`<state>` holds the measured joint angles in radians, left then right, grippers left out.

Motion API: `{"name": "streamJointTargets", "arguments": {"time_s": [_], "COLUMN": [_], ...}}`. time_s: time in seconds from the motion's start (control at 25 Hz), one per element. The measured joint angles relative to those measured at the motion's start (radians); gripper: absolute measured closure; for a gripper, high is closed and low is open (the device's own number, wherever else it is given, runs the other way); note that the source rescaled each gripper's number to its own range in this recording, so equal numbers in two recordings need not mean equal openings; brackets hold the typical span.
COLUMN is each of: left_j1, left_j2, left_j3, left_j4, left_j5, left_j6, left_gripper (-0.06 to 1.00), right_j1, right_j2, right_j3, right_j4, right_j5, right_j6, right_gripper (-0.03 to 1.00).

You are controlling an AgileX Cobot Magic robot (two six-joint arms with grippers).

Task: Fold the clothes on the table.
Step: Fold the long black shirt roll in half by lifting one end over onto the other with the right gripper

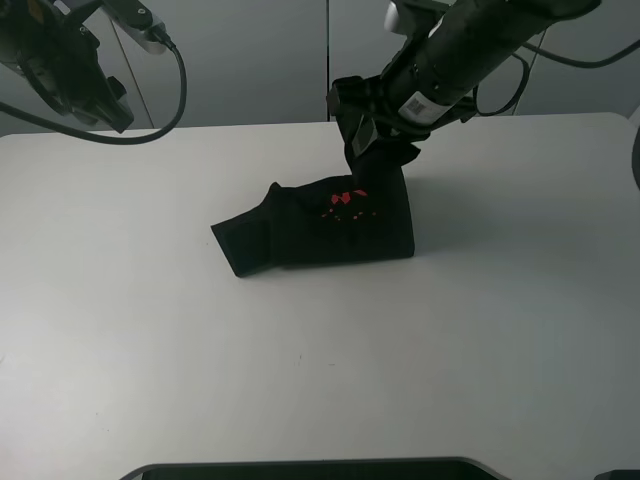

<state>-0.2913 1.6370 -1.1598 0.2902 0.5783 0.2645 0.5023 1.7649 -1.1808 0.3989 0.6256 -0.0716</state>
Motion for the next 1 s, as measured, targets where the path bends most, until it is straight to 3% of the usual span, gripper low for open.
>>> {"name": "streamJointTargets", "arguments": {"time_s": [0.4, 0.84, 0.92, 1.0], "left_j1": [0.0, 0.0, 0.0, 0.0], "left_j2": [-0.038, -0.051, -0.051, -0.051], "left_j3": [0.0, 0.0, 0.0, 0.0], "left_j4": [-0.004, -0.02, -0.022, -0.022], "left_j5": [0.001, 0.005, 0.005, 0.005], "left_j6": [0.0, -0.002, -0.002, -0.002], "left_gripper": [0.29, 0.29, 0.29, 0.29], "right_j1": [0.054, 0.07, 0.07, 0.07], "right_j2": [0.175, 0.278, 0.283, 0.286], "right_j3": [0.0, 0.0, 0.0, 0.0], "right_j4": [0.124, 0.504, 0.561, 0.619], "right_j5": [-0.144, -0.181, -0.181, -0.179], "right_j6": [-0.048, -0.391, -0.462, -0.524], "right_gripper": [0.82, 0.82, 0.74, 0.55]}}
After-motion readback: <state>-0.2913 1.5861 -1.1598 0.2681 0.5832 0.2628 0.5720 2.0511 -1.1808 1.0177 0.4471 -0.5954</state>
